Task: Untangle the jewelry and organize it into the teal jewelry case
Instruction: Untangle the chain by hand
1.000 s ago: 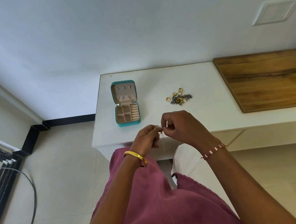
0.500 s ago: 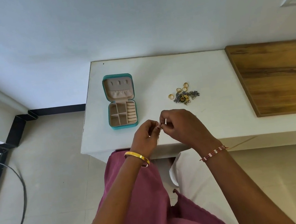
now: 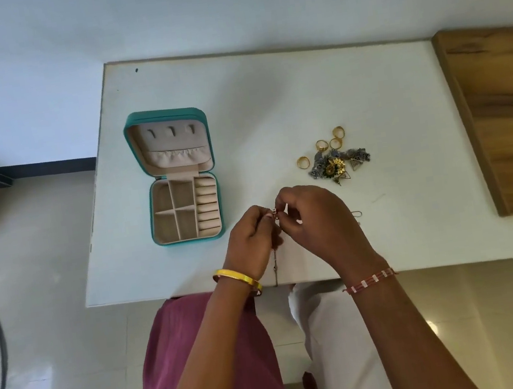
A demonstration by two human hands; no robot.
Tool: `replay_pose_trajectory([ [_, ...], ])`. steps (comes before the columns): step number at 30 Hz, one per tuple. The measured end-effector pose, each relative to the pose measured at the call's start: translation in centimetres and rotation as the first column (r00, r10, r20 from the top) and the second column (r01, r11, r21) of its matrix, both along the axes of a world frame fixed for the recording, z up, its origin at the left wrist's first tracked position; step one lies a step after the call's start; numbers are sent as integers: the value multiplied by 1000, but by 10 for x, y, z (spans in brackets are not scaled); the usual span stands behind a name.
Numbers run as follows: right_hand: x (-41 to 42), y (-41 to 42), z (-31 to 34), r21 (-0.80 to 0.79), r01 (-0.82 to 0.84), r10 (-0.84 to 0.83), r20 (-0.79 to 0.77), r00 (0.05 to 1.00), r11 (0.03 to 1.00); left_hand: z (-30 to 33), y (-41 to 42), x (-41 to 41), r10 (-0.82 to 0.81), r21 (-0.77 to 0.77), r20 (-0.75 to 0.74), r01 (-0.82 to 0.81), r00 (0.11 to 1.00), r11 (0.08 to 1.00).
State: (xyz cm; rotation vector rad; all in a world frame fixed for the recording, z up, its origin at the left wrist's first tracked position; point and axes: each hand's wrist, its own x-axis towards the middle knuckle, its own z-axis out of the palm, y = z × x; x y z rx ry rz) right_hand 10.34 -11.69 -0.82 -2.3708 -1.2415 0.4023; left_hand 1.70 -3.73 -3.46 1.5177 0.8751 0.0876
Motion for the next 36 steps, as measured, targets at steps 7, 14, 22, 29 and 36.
replay_pose_trajectory([
  [7,8,2,-23,158,204,-165,-229,959,966,-10,18,6,126,-331,37,-107,991,938],
  [14,-3,3,-18,174,512,-358,-532,768,841,-8,19,13,294,-522,37,-232,955,821],
  [22,-8,8,-32,95,508,-433,-405,805,856,-11,17,14,334,-527,8,-280,942,802],
  [29,-6,12,-36,63,477,-443,-283,851,876,-11,17,13,338,-548,8,-279,941,789],
  [36,-6,13,-36,85,492,-447,-308,840,866,-12,15,12,356,-522,19,-295,934,800],
])
